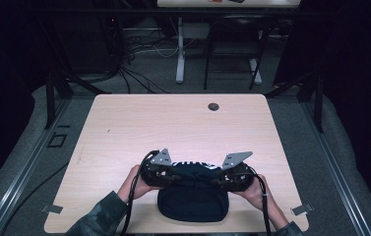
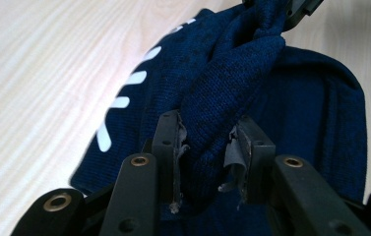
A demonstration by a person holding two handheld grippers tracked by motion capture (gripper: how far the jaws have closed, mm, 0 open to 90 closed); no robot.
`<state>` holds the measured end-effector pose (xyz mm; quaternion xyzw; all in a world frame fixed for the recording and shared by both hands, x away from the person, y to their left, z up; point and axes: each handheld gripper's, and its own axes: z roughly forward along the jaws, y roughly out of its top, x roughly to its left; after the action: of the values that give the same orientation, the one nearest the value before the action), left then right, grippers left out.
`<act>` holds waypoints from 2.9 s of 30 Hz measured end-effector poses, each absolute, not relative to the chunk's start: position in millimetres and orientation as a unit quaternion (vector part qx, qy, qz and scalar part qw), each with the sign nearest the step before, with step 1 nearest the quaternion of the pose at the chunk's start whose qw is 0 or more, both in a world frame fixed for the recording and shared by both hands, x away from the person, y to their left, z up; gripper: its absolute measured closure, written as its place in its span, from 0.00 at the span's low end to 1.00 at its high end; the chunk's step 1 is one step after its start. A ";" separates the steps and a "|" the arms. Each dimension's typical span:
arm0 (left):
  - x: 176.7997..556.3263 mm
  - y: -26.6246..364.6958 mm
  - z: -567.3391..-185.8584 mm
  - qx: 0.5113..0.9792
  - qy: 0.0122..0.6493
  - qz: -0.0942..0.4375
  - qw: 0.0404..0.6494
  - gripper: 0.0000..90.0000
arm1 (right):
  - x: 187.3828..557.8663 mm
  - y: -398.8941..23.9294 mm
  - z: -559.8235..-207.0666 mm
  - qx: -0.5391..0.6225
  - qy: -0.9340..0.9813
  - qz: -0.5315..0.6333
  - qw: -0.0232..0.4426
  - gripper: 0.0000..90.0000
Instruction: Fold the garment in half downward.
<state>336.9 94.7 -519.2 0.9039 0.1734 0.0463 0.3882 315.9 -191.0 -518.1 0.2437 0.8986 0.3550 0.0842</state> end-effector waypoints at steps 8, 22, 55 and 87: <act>327.5 94.8 -531.8 0.903 0.179 0.030 0.389 0.75 | 308.0 -191.4 -528.2 0.243 0.905 0.340 0.071 0.72; 316.0 97.0 -543.5 0.902 0.184 0.024 0.390 0.74 | 297.6 -192.2 -538.4 0.248 0.906 0.337 0.059 0.71; 313.9 126.2 -521.1 0.879 0.253 0.060 0.400 0.37 | 290.1 -205.2 -508.7 0.305 0.872 0.376 0.079 0.55; 292.6 103.9 -564.9 0.905 0.260 0.077 0.328 0.26 | 287.2 -177.6 -561.3 0.287 0.905 0.310 0.057 0.23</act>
<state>292.6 103.9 -564.9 0.9051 0.2600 0.0767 0.3277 287.2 -177.6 -561.3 0.2865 0.9047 0.3102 0.0570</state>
